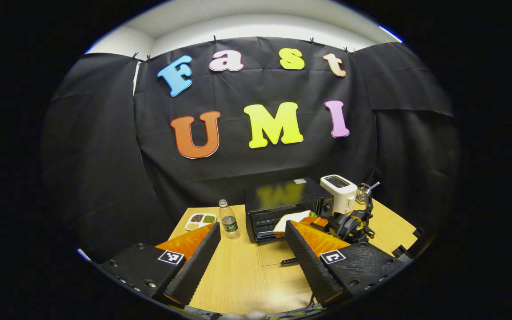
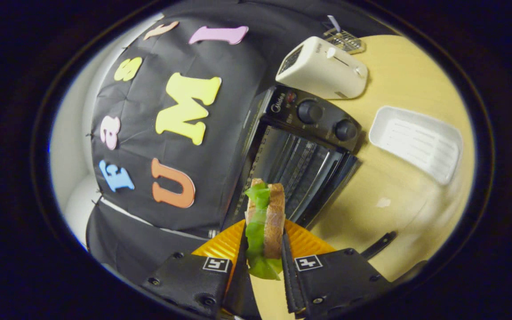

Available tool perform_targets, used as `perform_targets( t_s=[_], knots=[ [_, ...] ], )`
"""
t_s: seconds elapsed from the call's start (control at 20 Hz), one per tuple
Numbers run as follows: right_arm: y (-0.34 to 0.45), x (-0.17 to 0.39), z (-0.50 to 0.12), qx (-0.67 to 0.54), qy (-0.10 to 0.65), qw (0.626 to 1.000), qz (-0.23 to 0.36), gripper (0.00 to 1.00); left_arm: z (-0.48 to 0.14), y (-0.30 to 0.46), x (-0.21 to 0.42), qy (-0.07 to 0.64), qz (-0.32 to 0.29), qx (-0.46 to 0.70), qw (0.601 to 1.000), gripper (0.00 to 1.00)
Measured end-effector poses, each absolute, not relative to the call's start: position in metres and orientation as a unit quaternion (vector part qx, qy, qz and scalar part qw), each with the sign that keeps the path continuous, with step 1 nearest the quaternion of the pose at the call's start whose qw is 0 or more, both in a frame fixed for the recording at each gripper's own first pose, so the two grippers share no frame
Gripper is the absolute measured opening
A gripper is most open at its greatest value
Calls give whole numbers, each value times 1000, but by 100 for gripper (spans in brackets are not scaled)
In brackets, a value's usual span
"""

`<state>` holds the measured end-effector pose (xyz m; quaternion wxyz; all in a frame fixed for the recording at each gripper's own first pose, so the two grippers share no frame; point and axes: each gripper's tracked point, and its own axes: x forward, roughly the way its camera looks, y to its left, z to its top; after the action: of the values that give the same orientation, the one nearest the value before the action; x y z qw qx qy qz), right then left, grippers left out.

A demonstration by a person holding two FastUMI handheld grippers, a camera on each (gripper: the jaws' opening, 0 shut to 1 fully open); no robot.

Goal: Open the electric oven with the left hand, put the food in, and close the electric oven.

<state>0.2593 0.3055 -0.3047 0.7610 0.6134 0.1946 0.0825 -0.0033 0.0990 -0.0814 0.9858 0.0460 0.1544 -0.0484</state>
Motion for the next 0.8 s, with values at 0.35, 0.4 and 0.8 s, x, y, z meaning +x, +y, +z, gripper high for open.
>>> perform_targets(
  t_s=[0.35,0.4,0.8],
  knots=[
    [318,345,-316,626,163,762,29,40,-89,130,-18,168,-36,33,985,96],
    [318,353,-320,625,162,764,24,40,-89,135,-20,170,-31,32,984,96],
    [322,373,-362,601,165,781,-22,42,-89,150,-30,175,-11,38,984,96]
  ],
)
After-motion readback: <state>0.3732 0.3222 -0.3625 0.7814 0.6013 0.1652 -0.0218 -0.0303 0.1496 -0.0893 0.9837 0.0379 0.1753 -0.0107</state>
